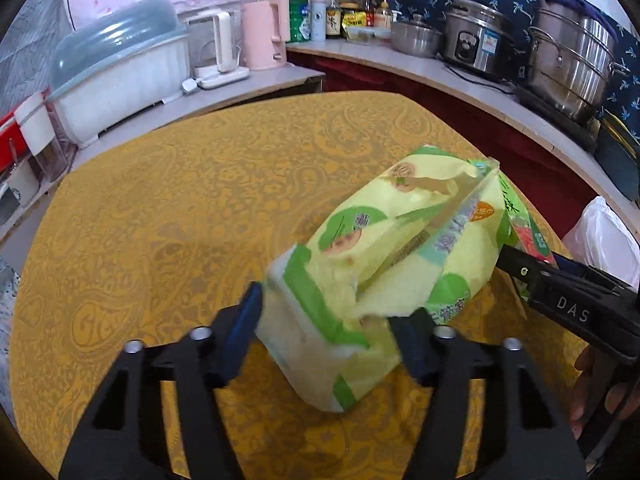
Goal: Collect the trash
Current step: 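Grasp the green NB box with the right tool while the left tool grasps the yellow-green tissue pack, then carry the NB box and tissue pack over the white bin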
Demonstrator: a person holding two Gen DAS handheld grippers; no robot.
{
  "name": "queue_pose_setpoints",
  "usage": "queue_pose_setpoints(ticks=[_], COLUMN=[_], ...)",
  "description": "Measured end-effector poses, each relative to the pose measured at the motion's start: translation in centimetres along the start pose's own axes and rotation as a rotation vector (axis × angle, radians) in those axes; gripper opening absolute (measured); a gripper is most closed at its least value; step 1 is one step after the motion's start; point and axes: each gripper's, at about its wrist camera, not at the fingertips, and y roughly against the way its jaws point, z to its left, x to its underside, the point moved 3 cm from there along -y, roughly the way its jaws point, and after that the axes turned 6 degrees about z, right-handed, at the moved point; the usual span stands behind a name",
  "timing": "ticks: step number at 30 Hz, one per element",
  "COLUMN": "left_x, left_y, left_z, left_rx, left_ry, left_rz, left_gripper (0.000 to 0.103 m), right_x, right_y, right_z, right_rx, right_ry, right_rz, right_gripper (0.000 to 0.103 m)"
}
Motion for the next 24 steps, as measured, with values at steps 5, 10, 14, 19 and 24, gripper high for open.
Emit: queue_pose_setpoints(ticks=[5,10,14,19,24], left_x=[0.2,0.4,0.5,0.6,0.5], left_y=[0.8,3.3,5.6,8.7,11.2], left_z=[-0.4,-1.6,-3.3,-6.3,-10.0], left_rx=[0.011,0.014,0.023,0.054,0.081], left_ry=[0.014,0.014,0.003,-0.014,-0.048], left_rz=[-0.001,-0.024,-0.048,-0.082,-0.112], left_gripper=[0.025,0.015,0.013,0.013,0.013], right_x=[0.5,1.1,1.5,1.9,2.2], right_y=[0.8,3.1,5.9,9.9,14.1], right_z=[-0.7,-1.6,-2.7,-4.7,-7.9], right_rx=[-0.036,-0.064,-0.081,-0.083,-0.073], right_ry=[-0.024,-0.049,-0.073,-0.102,-0.151], right_rz=[0.000,-0.035,-0.075,-0.137,-0.208], right_gripper=[0.039,0.039,0.039,0.039,0.039])
